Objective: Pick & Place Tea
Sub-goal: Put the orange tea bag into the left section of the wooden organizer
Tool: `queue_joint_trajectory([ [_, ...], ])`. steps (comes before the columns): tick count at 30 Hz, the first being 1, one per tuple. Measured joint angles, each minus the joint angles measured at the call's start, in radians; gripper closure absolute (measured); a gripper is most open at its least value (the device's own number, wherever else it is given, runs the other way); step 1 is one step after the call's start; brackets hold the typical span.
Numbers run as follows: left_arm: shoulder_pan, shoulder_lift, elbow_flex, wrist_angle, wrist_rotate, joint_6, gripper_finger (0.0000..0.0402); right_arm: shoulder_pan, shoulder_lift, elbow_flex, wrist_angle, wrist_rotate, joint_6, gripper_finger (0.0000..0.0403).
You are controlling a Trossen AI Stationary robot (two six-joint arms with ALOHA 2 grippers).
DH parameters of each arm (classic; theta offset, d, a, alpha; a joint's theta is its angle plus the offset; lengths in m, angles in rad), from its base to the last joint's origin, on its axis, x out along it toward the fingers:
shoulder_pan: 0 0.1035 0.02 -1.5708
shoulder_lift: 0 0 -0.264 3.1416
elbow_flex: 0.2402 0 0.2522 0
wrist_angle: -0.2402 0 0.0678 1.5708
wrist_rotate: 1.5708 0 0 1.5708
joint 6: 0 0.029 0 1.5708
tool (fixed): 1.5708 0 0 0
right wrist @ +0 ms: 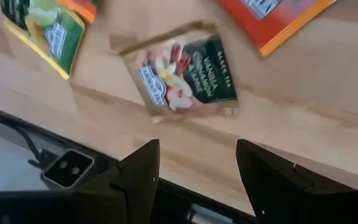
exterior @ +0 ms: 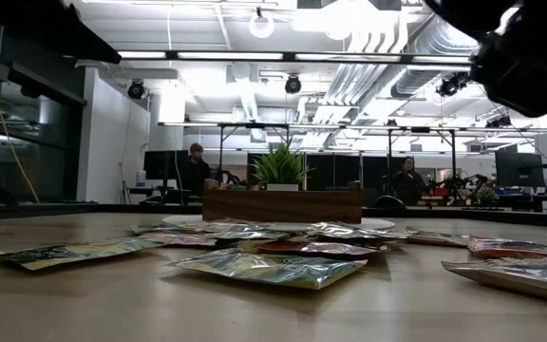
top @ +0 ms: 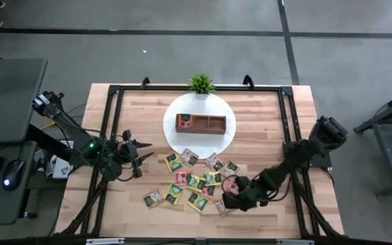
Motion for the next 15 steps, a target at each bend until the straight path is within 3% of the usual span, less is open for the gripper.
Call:
queue_joint_trajectory([
  [8, 0.0, -0.022, 0.0, 0.001, 0.031, 0.054, 0.0254, -0.062, -0.004, 0.088, -0.395, 0.031, -0.021, 0.0194],
  [15, 0.002, -0.023, 0.0, 0.001, 0.052, 0.068, 0.0254, -0.098, -0.003, 0.028, -0.406, 0.096, -0.059, 0.0194],
])
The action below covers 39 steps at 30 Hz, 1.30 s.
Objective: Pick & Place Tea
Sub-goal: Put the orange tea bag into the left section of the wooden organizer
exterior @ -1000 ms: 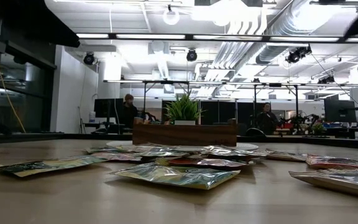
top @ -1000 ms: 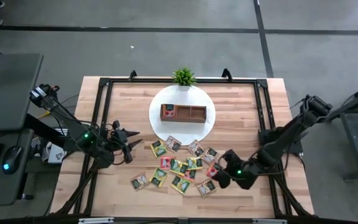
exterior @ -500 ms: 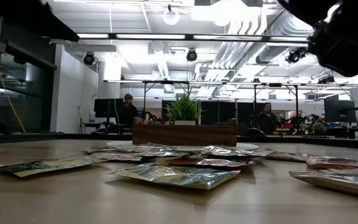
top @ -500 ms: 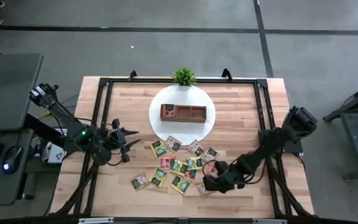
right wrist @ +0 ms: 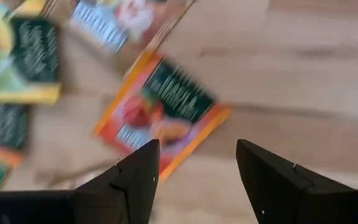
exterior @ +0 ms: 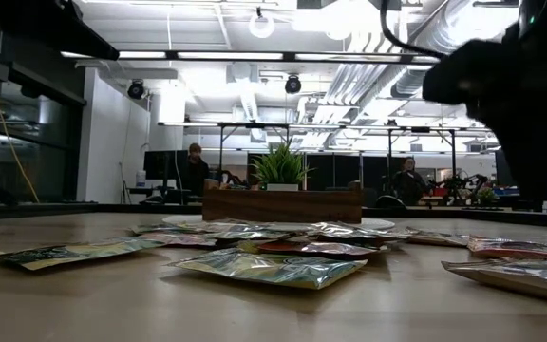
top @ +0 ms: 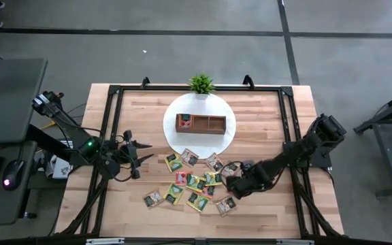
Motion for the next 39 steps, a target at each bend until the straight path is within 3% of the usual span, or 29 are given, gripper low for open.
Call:
queue_joint_trajectory([
  [16, 0.0, 0.0, 0.0, -0.001, 0.034, 0.002, 0.0254, -0.024, -0.007, -0.165, 0.205, 0.007, -0.006, 0.0194],
  [39, 0.0, 0.0, 0.0, -0.008, 0.053, 0.002, 0.0254, -0.015, -0.001, -0.182, 0.335, 0.04, -0.069, 0.0194],
])
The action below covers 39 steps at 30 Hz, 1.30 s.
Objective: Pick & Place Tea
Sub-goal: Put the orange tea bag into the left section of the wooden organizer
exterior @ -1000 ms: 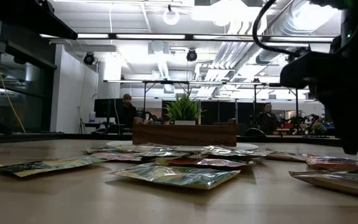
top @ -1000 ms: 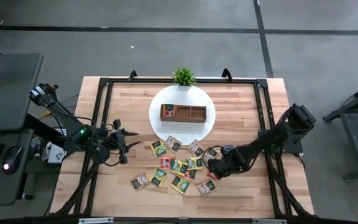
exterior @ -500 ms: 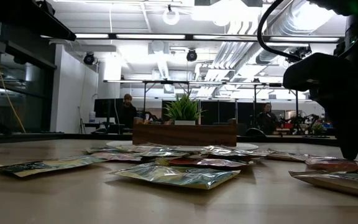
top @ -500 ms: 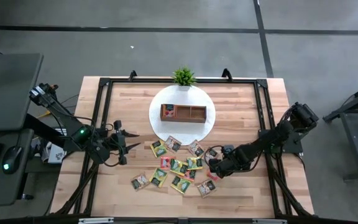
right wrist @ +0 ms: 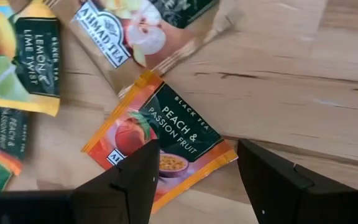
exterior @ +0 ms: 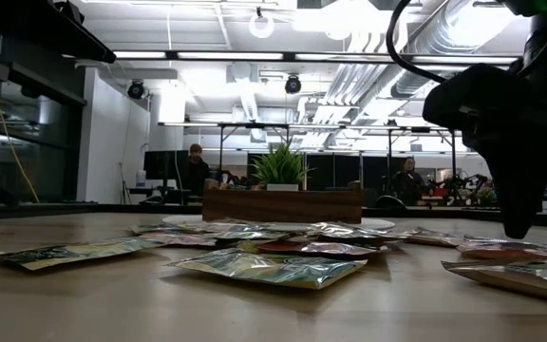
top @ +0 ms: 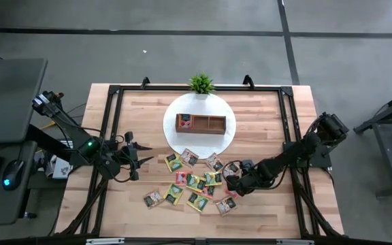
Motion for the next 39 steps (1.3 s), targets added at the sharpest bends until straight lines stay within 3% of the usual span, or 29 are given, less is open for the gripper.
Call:
queue_joint_trajectory([
  [15, 0.0, 0.0, 0.0, -0.004, 0.01, 0.0, 0.0254, -0.001, 0.034, 0.005, 0.079, -0.011, -0.009, 0.021],
  [26, 0.0, 0.0, 0.0, -0.005, 0.016, 0.0, 0.0254, 0.0, 0.038, 0.002, 0.097, -0.016, -0.021, 0.0302],
  [34, 0.0, -0.009, 0.0, -0.004, 0.028, 0.0, 0.0254, 0.0, 0.041, 0.0, 0.104, -0.021, -0.05, 0.0391],
  [39, 0.0, -0.022, 0.0, -0.006, 0.032, 0.0, 0.0254, 0.0, 0.041, 0.0, 0.122, -0.018, -0.062, 0.04],
])
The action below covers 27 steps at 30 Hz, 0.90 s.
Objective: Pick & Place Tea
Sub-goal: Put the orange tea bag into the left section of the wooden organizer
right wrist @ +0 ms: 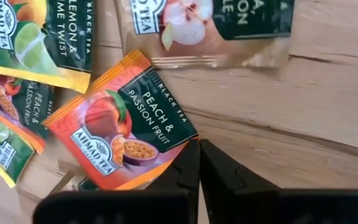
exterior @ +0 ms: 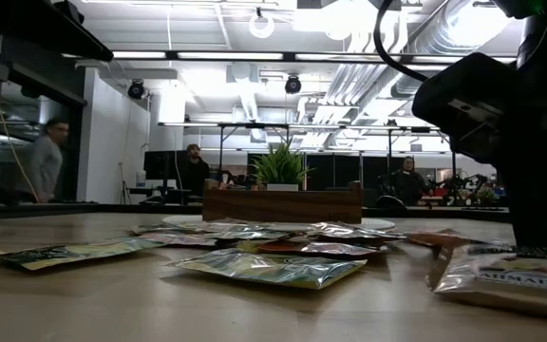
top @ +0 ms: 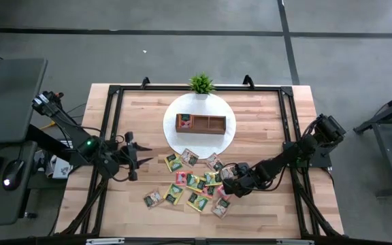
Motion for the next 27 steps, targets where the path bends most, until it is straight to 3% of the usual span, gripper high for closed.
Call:
queue_joint_trajectory([
  [10, 0.0, -0.032, 0.0, -0.001, 0.003, 0.019, 0.0254, 0.0, -0.048, 0.0, 0.003, 0.015, -0.039, 0.0402],
  [27, 0.0, -0.042, 0.0, 0.012, 0.0, 0.019, 0.0254, -0.013, -0.274, 0.002, -0.064, 0.261, -0.288, 0.0403],
])
